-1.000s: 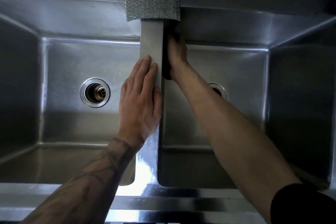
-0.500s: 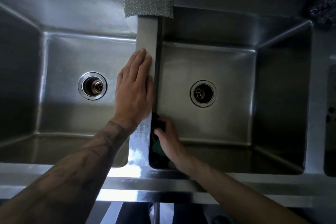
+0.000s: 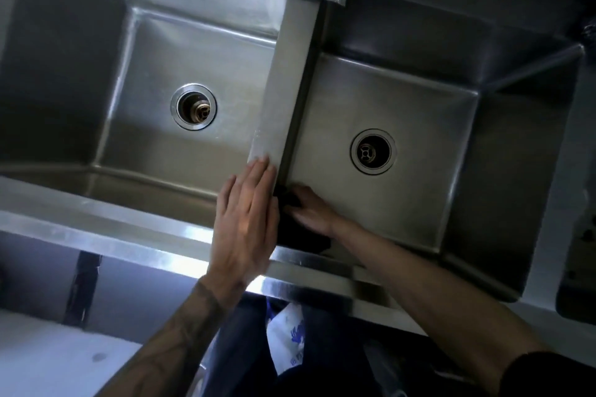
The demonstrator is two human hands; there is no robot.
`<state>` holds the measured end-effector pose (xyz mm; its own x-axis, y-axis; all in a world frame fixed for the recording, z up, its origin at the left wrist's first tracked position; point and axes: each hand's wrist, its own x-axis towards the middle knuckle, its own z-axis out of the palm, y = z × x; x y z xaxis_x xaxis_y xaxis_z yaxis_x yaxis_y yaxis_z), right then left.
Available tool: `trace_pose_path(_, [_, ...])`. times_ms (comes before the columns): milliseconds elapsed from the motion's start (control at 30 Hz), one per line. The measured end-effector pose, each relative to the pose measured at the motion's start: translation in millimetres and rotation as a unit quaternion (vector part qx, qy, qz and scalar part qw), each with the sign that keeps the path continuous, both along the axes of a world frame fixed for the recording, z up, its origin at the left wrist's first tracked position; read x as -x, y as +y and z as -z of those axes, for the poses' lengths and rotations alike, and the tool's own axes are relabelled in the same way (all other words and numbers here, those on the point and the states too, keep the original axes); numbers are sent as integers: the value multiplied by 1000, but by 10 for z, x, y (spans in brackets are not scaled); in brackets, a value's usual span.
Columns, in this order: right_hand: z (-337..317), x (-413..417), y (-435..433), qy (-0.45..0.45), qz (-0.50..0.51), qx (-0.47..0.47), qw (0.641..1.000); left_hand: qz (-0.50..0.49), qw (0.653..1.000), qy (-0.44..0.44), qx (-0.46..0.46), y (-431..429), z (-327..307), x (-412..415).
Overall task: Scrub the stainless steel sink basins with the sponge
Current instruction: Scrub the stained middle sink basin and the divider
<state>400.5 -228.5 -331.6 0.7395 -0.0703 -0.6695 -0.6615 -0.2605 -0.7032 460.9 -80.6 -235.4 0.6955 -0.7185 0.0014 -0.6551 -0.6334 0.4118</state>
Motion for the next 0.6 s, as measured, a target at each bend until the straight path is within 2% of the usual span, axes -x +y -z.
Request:
trace_pose_path(100, [-199,124,-33,-51,-28,-17,998,-31,999,-17,-22,156,43,279])
trace_pose_path(200, [-363,225,-66,-63,-15,-45,997,-51,996,-46,-56,221,96,464])
trace_pose_path(367, [-442,113,4,20,7,-89,996,-63,993,-61,-85,236,132,518])
trace_pose_path(433, [-507,97,7,28,7,-99,995,-62,992,-63,-89,237,126,518])
trace_pose_path(600, [-702,503,-157,-27,-1,-23,999,-60,993,-57,-85,236,72,521])
